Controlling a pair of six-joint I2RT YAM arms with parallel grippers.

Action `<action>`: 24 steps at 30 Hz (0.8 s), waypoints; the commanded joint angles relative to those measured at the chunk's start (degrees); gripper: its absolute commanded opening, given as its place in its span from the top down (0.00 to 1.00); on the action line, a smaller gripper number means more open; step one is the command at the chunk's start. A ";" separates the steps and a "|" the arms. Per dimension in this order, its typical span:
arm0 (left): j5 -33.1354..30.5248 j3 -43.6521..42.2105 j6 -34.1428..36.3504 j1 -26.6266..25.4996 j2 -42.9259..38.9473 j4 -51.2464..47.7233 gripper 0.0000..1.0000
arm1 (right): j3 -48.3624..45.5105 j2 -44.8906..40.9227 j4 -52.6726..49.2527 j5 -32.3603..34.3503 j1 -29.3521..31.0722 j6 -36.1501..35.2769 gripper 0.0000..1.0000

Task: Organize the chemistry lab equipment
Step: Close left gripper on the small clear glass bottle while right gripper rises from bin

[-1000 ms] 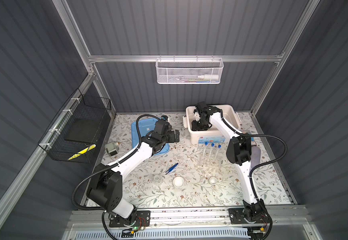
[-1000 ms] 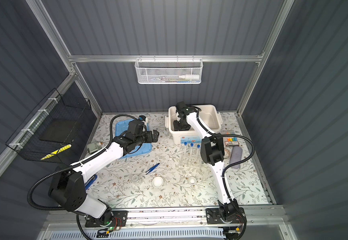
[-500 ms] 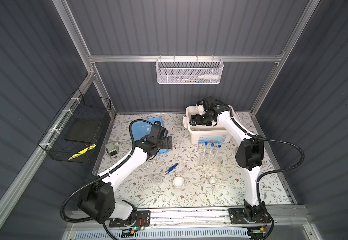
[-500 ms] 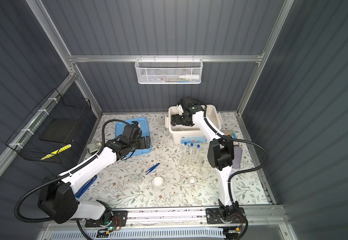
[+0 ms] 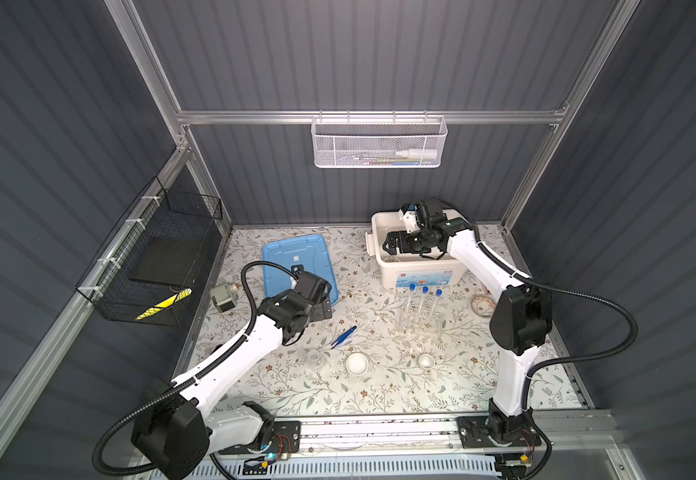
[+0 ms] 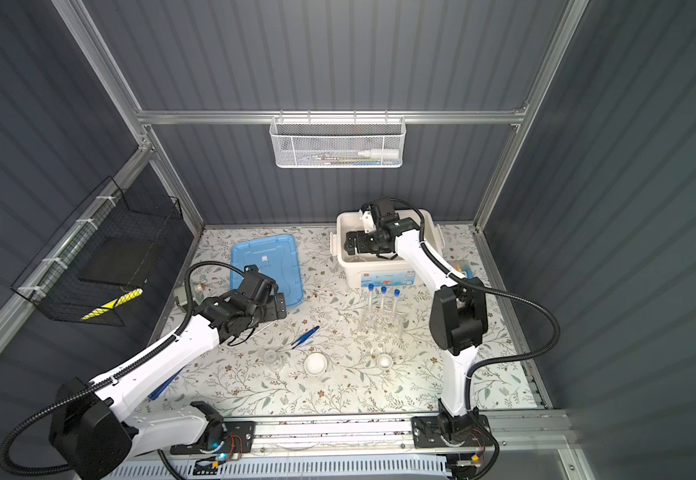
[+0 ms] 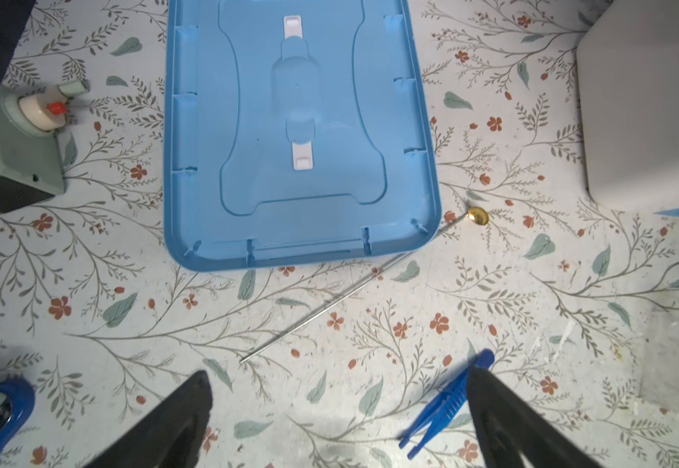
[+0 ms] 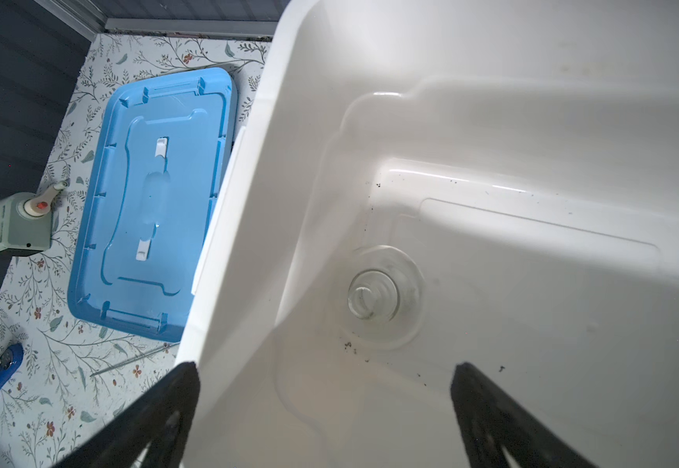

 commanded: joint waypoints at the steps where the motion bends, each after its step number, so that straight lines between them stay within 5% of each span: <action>1: -4.87 0.22 -6.95 -3.72 0.04 -7.75 0.00 | -3.09 -3.17 3.48 0.87 -0.58 -0.17 0.01; 15: -6.60 -7.24 -23.52 -13.52 -1.75 -10.41 0.01 | -10.56 -8.70 5.56 -1.67 -3.05 -1.03 0.01; 24: -5.75 -10.14 -28.07 -17.38 -2.03 -9.15 0.09 | -14.42 -11.15 6.21 -1.60 -4.44 -1.17 0.01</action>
